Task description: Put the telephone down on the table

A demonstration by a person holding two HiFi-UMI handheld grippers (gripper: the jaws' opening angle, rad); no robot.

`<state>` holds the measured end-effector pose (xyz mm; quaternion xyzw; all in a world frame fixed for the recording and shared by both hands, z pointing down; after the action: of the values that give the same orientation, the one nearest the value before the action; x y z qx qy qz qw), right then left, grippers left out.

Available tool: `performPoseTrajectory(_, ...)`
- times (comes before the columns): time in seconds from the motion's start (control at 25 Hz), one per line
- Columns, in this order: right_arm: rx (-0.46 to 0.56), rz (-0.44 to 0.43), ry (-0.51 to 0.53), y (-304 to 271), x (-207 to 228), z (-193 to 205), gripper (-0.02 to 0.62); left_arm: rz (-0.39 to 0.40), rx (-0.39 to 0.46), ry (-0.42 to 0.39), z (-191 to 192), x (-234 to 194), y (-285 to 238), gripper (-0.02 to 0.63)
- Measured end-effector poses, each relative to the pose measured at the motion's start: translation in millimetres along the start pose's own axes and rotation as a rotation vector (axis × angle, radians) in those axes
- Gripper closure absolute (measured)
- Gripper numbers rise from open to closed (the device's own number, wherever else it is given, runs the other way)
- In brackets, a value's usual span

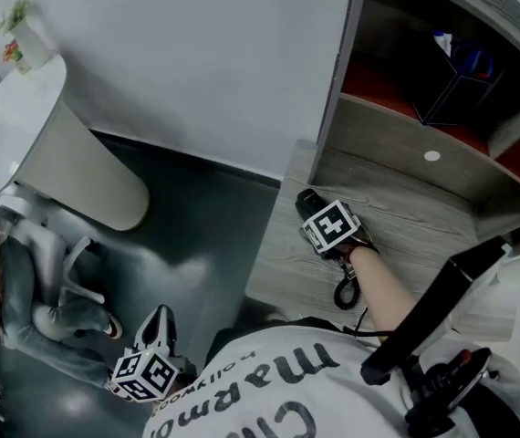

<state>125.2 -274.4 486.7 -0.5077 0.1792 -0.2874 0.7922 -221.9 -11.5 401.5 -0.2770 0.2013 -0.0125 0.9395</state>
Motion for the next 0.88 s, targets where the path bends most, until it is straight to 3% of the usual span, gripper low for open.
performPoseTrajectory(0.48, 0.049, 0.056, 0.105, 8, -9, -7, 0.216, -0.002, -0.007, -0.007, 2, 0, 2, 0.597)
performPoseTrajectory(0.88, 0.065, 0.07, 0.094, -1, -5, -5, 0.216, -0.003, -0.007, -0.017, 0, -3, 0, 0.597)
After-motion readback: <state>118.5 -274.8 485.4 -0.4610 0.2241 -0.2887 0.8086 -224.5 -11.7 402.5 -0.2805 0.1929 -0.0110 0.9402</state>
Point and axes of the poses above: the fingertips, and each gripper's own axes: y backward along the fingers, x to its right, z out of its underside, the point moved 7 cm from there along y, backward along the fingers
